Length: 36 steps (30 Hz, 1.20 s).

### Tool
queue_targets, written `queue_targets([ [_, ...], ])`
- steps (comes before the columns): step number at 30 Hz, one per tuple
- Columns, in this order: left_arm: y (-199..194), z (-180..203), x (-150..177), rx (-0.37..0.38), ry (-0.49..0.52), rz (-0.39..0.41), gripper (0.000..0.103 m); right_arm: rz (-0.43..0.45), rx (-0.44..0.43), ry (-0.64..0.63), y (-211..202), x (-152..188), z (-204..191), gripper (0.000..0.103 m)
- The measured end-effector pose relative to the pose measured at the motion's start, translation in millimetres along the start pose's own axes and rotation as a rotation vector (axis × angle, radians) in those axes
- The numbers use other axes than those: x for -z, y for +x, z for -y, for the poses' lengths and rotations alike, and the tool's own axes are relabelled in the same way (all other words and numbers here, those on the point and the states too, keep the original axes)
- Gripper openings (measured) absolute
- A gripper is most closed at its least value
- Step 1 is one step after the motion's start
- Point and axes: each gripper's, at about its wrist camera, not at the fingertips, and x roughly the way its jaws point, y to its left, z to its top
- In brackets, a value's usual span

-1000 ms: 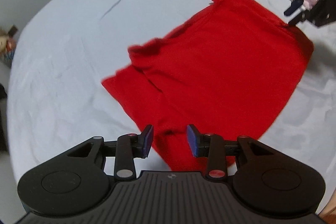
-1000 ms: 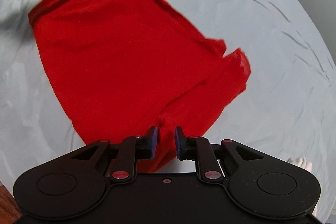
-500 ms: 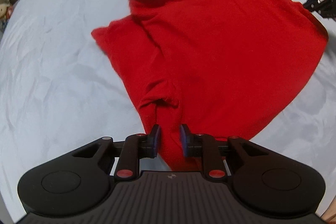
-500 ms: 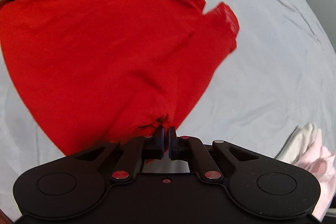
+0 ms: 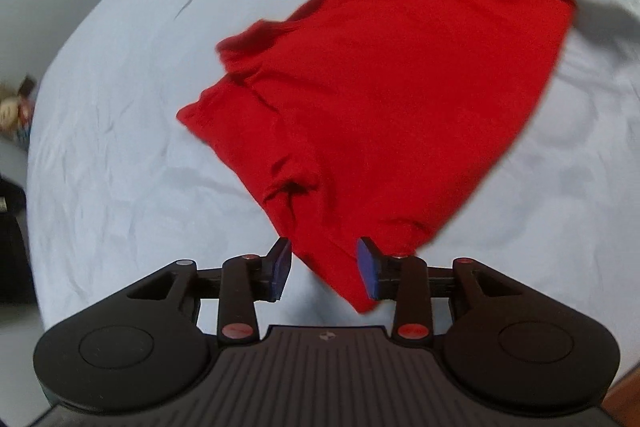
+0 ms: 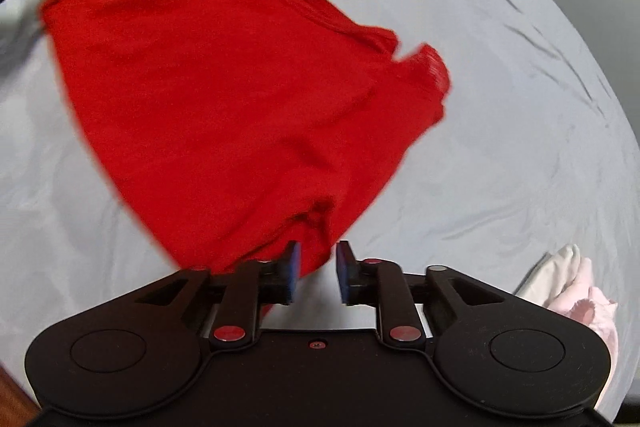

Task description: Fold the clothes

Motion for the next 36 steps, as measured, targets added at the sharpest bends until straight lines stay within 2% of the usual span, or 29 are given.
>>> queue_targets([
  [2, -5, 19, 1, -0.027, 0.081, 0.015, 0.035, 0.009, -0.012, -0.042, -8, 6, -16, 0.032],
  [6, -5, 51, 3, -0.068, 0.227, 0.023, 0.035, 0.023, -0.022, -0.102, -17, 14, -42, 0.033],
  [8, 0, 67, 7, -0.098, 0.309, 0.016, 0.035, 0.022, -0.005, -0.201, -12, 22, -60, 0.035],
  [10, 6, 74, 10, -0.109, 0.349, 0.002, 0.035, 0.021, -0.005, -0.268, -8, 29, -72, 0.036],
  [14, 19, 76, 15, -0.146, 0.397, -0.014, 0.035, 0.027, 0.036, -0.373, 5, 36, -81, 0.038],
  [22, 49, 69, 14, -0.181, 0.415, -0.018, 0.035, 0.042, 0.13, -0.493, 30, 37, -81, 0.038],
  [24, 54, 68, 14, -0.178, 0.414, -0.007, 0.033, 0.049, 0.144, -0.504, 35, 37, -82, 0.036],
  [25, 55, 67, 14, -0.17, 0.418, 0.0, 0.03, 0.052, 0.144, -0.499, 38, 37, -80, 0.03],
  [26, 55, 67, 14, -0.163, 0.422, 0.007, 0.028, 0.05, 0.14, -0.483, 42, 35, -78, 0.016],
  [30, 49, 61, 14, -0.139, 0.416, 0.012, 0.012, 0.038, 0.117, -0.427, 45, 27, -73, 0.011],
  [33, 42, 54, 13, -0.115, 0.411, 0.0, 0.01, 0.022, 0.081, -0.403, 36, 26, -69, 0.01],
  [36, 36, 54, 17, -0.093, 0.444, -0.023, 0.01, -0.006, -0.007, -0.379, 21, 24, -72, 0.009],
])
